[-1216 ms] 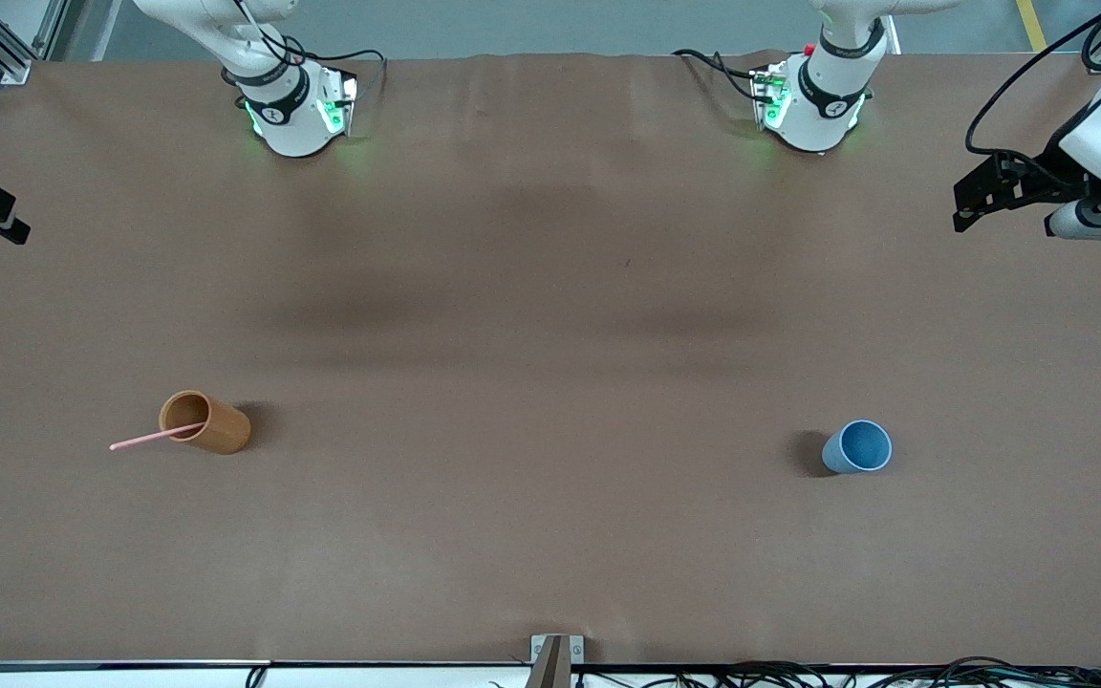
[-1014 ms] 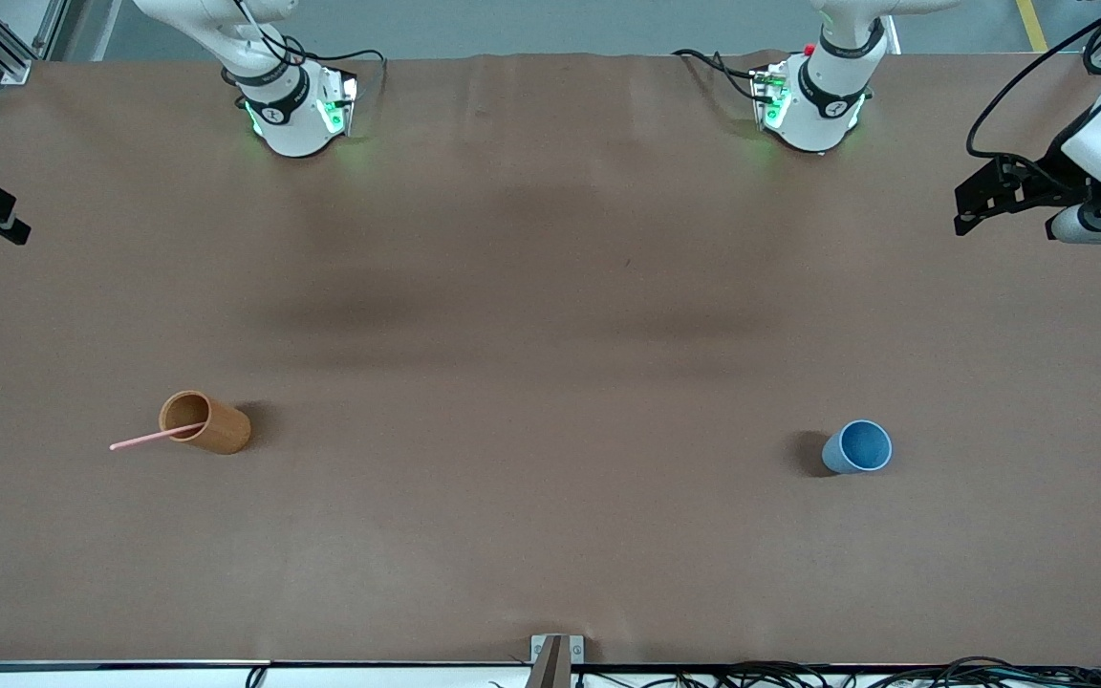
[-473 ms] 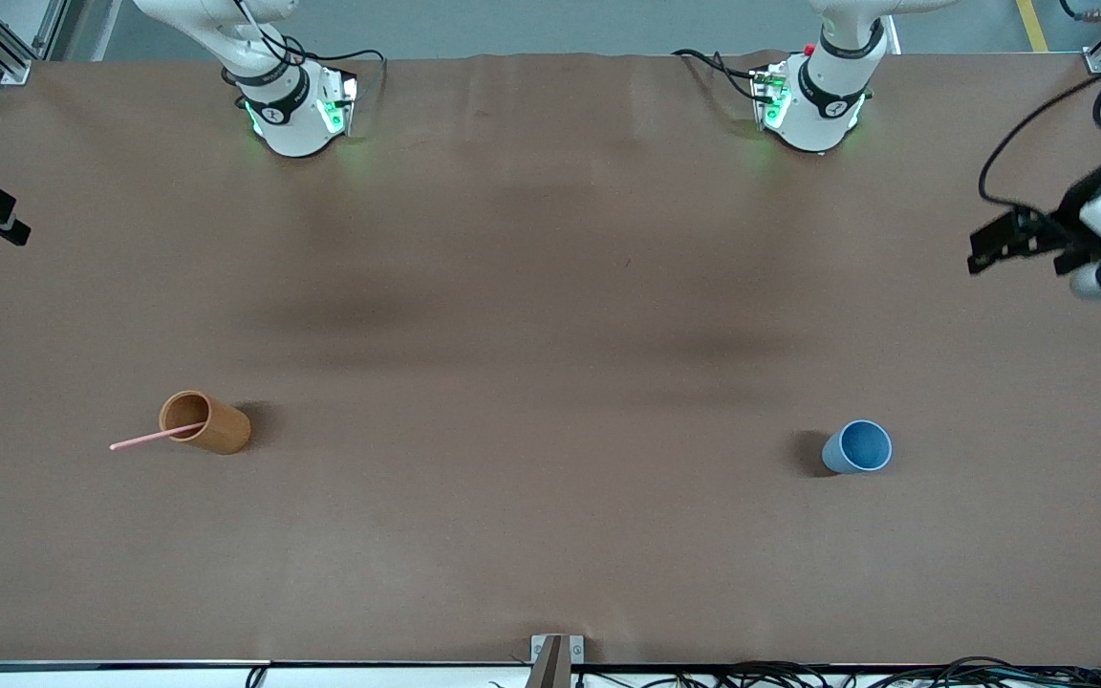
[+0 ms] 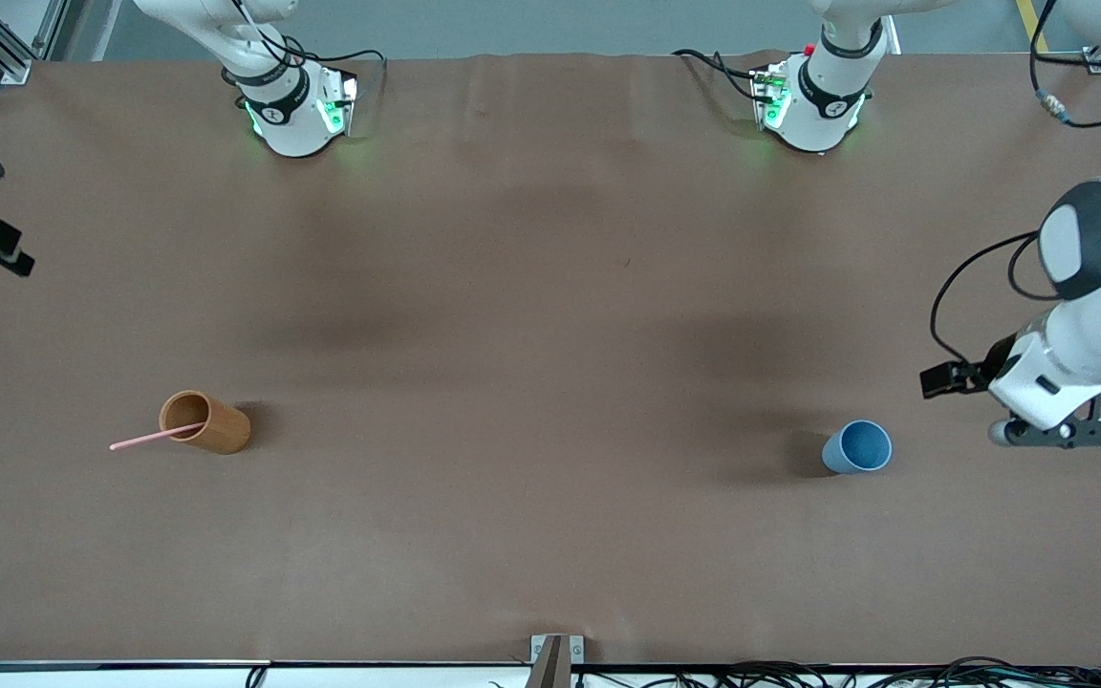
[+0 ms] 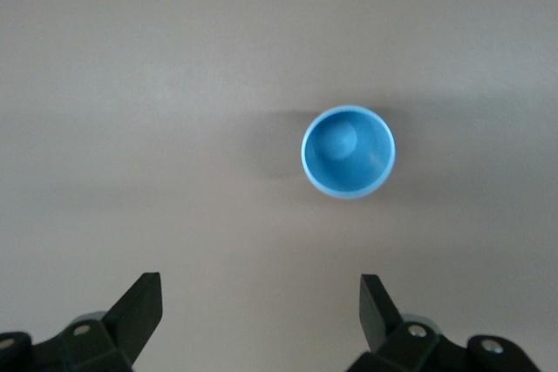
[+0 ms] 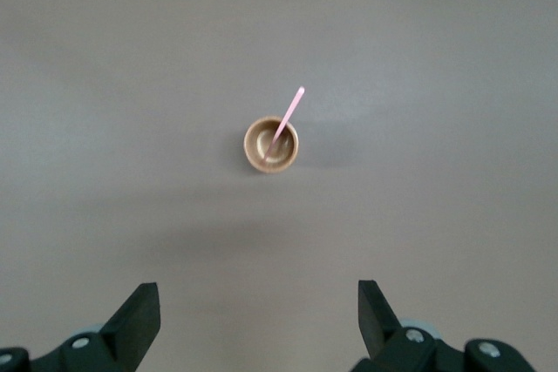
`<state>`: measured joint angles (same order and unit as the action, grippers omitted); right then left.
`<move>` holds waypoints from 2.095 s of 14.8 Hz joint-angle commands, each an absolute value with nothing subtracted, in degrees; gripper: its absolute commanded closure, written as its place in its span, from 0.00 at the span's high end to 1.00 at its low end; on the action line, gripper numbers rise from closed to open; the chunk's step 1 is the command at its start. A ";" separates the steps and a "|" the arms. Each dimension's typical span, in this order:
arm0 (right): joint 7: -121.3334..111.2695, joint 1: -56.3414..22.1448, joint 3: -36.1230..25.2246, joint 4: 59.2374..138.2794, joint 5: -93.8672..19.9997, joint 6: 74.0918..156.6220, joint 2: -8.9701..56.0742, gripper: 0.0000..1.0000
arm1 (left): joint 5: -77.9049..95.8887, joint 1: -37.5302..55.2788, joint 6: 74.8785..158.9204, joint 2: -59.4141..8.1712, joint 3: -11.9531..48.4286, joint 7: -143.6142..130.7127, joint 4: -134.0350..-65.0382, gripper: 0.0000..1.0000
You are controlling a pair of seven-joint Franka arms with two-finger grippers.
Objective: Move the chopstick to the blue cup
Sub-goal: 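Lower the left gripper around the blue cup while the right gripper reaches the chopstick, then close the left gripper on the cup while the right gripper grasps the chopstick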
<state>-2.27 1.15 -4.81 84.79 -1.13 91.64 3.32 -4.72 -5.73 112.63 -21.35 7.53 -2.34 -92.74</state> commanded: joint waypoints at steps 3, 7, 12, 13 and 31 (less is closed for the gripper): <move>-6.24 3.43 -5.44 77.62 -0.70 98.25 16.06 1.00 | -5.36 -6.33 121.26 -27.14 8.09 -4.75 -92.20 1.00; -6.06 4.13 -5.89 76.46 -3.33 103.88 22.84 0.99 | -5.36 -6.15 126.74 -31.99 8.17 -4.92 -92.55 0.91; -5.80 4.75 -6.06 76.99 -8.60 110.47 28.91 0.95 | -5.45 -5.45 127.18 -34.36 8.17 -4.92 -92.64 0.77; -5.54 4.75 -6.15 77.08 -8.79 110.57 29.61 0.93 | -5.45 -5.45 127.18 -34.89 8.17 -4.92 -92.55 0.70; -3.96 4.75 -6.15 84.29 -11.16 115.31 31.11 0.25 | -5.62 0.16 122.26 -28.48 13.70 -17.98 -92.29 0.01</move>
<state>-4.82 4.72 -6.44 83.26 -10.11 114.38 31.46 -4.68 -2.31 123.70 -30.37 12.59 -11.87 -91.47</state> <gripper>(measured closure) 0.709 0.952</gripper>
